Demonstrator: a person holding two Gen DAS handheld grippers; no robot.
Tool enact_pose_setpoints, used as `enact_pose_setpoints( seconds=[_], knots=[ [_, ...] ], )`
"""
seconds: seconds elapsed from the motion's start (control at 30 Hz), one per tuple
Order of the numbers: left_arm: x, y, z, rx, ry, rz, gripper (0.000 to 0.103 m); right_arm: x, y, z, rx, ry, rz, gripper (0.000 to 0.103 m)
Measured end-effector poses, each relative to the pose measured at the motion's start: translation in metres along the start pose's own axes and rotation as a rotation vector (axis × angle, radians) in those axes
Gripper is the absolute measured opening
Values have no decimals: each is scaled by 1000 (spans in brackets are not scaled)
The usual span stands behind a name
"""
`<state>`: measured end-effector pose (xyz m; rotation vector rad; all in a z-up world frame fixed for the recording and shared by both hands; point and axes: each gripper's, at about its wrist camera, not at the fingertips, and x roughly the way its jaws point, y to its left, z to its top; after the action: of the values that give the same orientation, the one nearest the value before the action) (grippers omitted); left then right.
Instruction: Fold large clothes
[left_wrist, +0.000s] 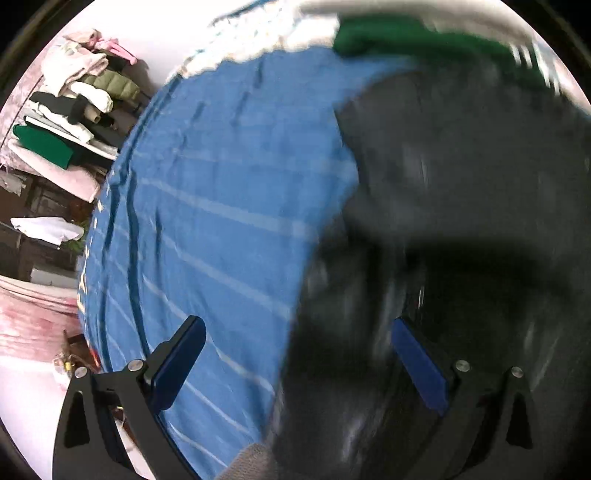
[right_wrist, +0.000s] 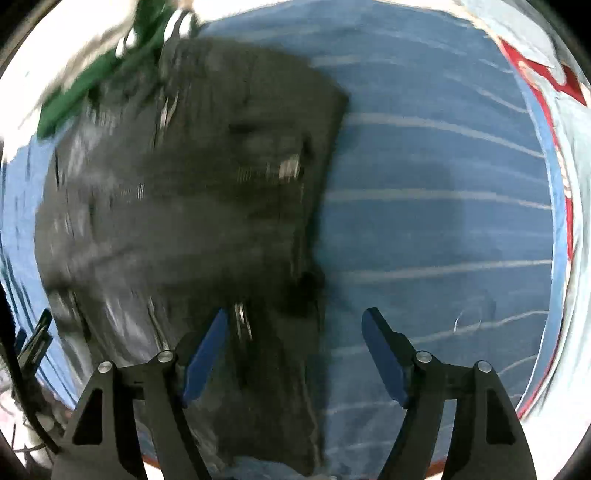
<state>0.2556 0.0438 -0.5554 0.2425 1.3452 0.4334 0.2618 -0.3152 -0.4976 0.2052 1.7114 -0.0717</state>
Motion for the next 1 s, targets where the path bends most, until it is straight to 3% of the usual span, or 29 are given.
enact_pose_setpoints(
  seconds=[0.07, 0.1, 0.13, 0.17, 0.27, 0.4, 0.47, 0.6, 0.73, 0.83, 1.0],
  knots=[
    [28, -17, -18, 24, 80, -11, 103, 20, 14, 0, -35, 25, -9, 75],
    [35, -20, -22, 13, 71, -12, 103, 32, 22, 0, -67, 27, -35, 72],
    [39, -22, -24, -8, 49, -15, 103, 44, 27, 2, -83, 26, -99, 55],
    [40, -21, -25, -38, 46, -18, 103, 53, 27, 3, -79, 34, -138, 32],
    [43, -15, -24, -131, 80, -36, 103, 58, 0, 8, 50, 29, -75, 23],
    [38, -20, -28, -130, 37, -3, 103, 55, -14, 4, 2, 29, -33, 26],
    [30, -26, -29, -135, 29, 53, 103, 54, -12, 7, -39, 58, -6, 35],
    [-12, -52, -32, -74, 12, 325, 103, 26, -34, 11, -101, 56, 95, 56],
    [-77, -100, -55, -21, -25, 479, 103, -2, -73, -1, -187, -5, 45, 68],
    [-119, -148, -78, 39, -43, 501, 103, -14, -121, -11, -203, -26, -5, 76],
    [-169, -239, -129, 129, -2, 411, 103, -17, -192, -27, -162, -10, -52, 76]
  ],
)
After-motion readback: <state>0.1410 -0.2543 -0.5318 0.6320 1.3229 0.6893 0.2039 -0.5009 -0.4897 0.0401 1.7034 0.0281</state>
